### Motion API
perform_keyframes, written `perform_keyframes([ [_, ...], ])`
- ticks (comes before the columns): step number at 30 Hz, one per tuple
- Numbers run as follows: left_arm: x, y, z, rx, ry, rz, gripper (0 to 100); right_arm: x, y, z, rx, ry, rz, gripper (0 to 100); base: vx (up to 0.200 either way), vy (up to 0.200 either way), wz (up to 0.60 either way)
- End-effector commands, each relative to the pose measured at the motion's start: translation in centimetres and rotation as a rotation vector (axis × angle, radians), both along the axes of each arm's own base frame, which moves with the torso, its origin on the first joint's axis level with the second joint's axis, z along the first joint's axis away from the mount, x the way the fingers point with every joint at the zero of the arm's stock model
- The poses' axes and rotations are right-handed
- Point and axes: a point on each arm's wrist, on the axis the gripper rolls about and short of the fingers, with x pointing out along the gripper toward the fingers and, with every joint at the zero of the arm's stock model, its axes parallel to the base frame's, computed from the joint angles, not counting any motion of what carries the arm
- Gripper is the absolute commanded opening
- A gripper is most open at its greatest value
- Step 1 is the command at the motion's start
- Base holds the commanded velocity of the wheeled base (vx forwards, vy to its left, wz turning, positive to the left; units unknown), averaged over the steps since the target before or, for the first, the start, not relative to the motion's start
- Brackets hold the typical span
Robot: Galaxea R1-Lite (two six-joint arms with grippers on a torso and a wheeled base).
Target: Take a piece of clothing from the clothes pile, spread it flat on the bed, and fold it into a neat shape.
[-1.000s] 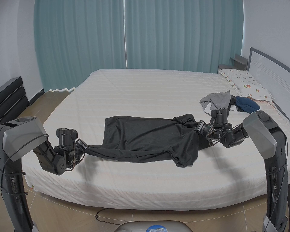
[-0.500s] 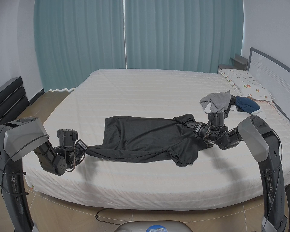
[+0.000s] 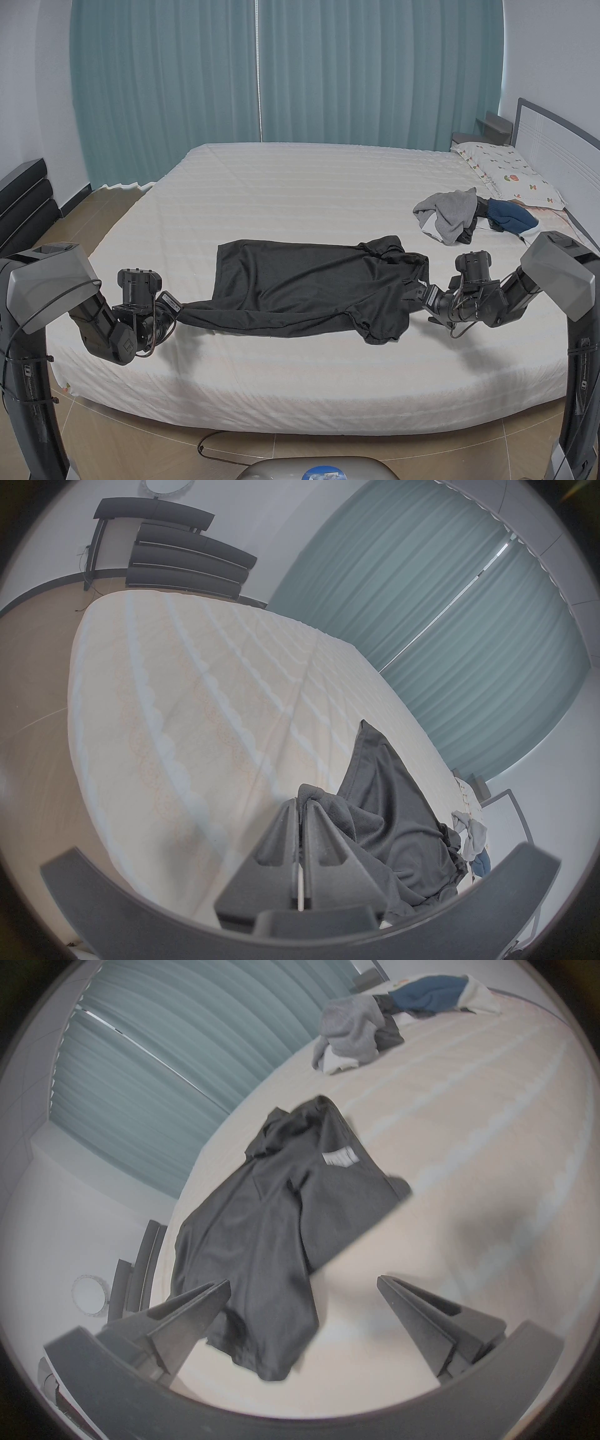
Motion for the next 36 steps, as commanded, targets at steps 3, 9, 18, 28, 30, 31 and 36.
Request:
perform_keyframes([
  [3, -0.3, -0.1, 0.0, 0.001, 0.005, -0.003, 0, -1.6, 1.0, 0.1, 0.012, 0.035, 0.045, 100, 0.000, 0.000, 0.00],
  [9, -0.3, -0.1, 0.0, -0.001, 0.007, -0.007, 0, -0.9, 2.7, -1.9, 0.008, 0.056, 0.078, 100, 0.000, 0.000, 0.00],
  [18, -0.3, -0.2, -0.1, -0.002, 0.008, -0.011, 0, 0.1, 3.1, -2.5, -0.014, 0.038, 0.065, 0, 0.000, 0.000, 0.00],
  [28, -1.5, -0.1, -0.1, 0.067, 0.057, -0.058, 0, -3.6, -0.9, 2.6, -0.012, 0.028, -0.018, 0, 0.000, 0.000, 0.00],
  [30, -1.9, -0.2, 0.0, 0.085, 0.064, -0.075, 0, -4.7, -1.2, 2.8, -0.016, 0.045, -0.022, 0, 0.000, 0.000, 0.00],
  [31, -2.3, -0.4, 0.0, 0.104, 0.077, -0.095, 0, -6.0, -1.5, 2.9, -0.029, 0.063, -0.015, 0, 0.000, 0.000, 0.00],
  [36, -3.7, -0.9, -0.5, 0.168, 0.165, -0.160, 0, -9.5, -2.2, 2.1, -0.109, 0.113, 0.037, 0, 0.000, 0.000, 0.00],
])
